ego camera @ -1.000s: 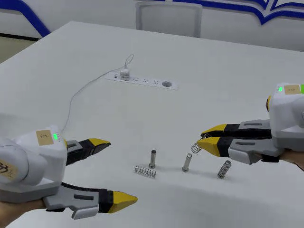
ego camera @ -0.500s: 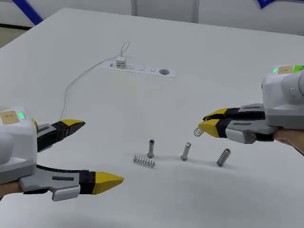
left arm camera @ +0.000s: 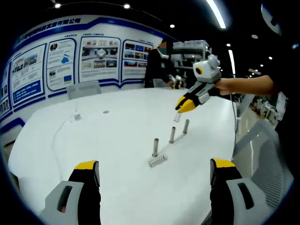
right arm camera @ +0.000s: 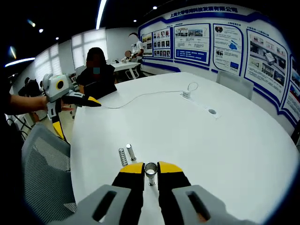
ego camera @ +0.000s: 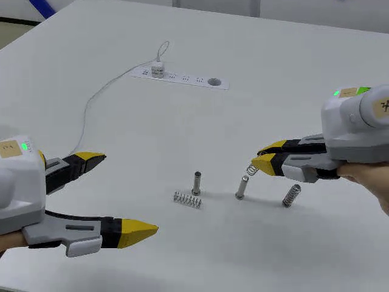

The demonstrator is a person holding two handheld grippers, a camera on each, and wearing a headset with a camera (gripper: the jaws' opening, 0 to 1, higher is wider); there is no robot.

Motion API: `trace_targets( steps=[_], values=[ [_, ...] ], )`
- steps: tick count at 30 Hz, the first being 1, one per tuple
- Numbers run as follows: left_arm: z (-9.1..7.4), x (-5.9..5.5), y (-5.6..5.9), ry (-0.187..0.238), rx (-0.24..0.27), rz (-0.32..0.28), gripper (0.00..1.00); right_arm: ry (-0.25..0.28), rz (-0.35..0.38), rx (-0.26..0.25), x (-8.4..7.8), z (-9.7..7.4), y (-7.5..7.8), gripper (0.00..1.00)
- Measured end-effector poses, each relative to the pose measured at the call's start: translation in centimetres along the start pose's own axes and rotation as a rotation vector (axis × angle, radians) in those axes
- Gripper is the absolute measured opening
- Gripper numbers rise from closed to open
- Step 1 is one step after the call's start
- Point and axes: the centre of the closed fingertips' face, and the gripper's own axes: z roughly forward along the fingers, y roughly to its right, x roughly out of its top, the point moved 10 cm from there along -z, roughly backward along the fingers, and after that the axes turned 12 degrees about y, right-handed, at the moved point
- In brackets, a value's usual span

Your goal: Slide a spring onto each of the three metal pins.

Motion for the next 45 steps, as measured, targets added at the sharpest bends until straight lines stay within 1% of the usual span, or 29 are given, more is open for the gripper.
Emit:
trace_targets(
  steps=[3, 6, 8, 11, 20, 25, 26, 30, 33, 39, 41, 45],
  values=[
    [0.0, -0.1, 0.0, 0.006, 0.003, -0.012, 1.00, -0.016, -0.003, 0.006, -0.2, 0.4, -0.1, 0.11],
    [-0.1, -0.2, -0.1, 0.009, 0.013, -0.018, 1.00, -0.054, -0.048, 0.009, -0.5, 0.8, -0.3, 0.11],
    [-0.2, -0.2, -0.1, 0.012, 0.018, -0.024, 1.00, -0.063, -0.048, 0.016, -0.7, 1.1, -0.4, 0.11],
    [-0.4, -0.3, -0.1, 0.014, 0.025, -0.028, 1.00, -0.084, -0.072, 0.016, -1.0, 1.4, -0.5, 0.11],
    [-0.8, -0.8, 0.1, 0.003, 0.029, -0.046, 1.00, -0.126, -0.083, 0.021, -1.9, 2.5, -0.5, 0.11],
    [-1.0, -0.9, 0.1, 0.006, 0.036, -0.054, 1.00, -0.163, -0.102, 0.022, -2.9, 3.2, -0.5, 0.11],
    [-1.0, -0.9, 0.1, 0.010, 0.035, -0.057, 1.00, -0.175, -0.113, 0.022, -3.3, 3.4, -0.3, 0.11],
    [-1.0, -0.8, 0.0, 0.008, 0.038, -0.057, 1.00, -0.184, -0.111, 0.026, -3.8, 3.9, -0.5, 0.11],
    [-1.0, -0.7, 0.0, 0.016, 0.037, -0.062, 1.00, -0.186, -0.111, 0.026, -4.0, 4.1, -0.6, 0.11],
    [-1.0, -0.8, 0.0, 0.011, 0.038, -0.065, 1.00, -0.213, -0.142, 0.029, -4.4, 4.5, -0.4, 0.11],
    [-1.0, -0.9, 0.0, 0.012, 0.038, -0.070, 1.00, -0.211, -0.141, 0.029, -4.4, 4.5, -0.5, 0.11],
    [-1.1, -1.0, 0.1, 0.001, 0.039, -0.069, 1.00, -0.209, -0.144, 0.021, -4.4, 4.6, -0.4, 0.12]
  ],
)
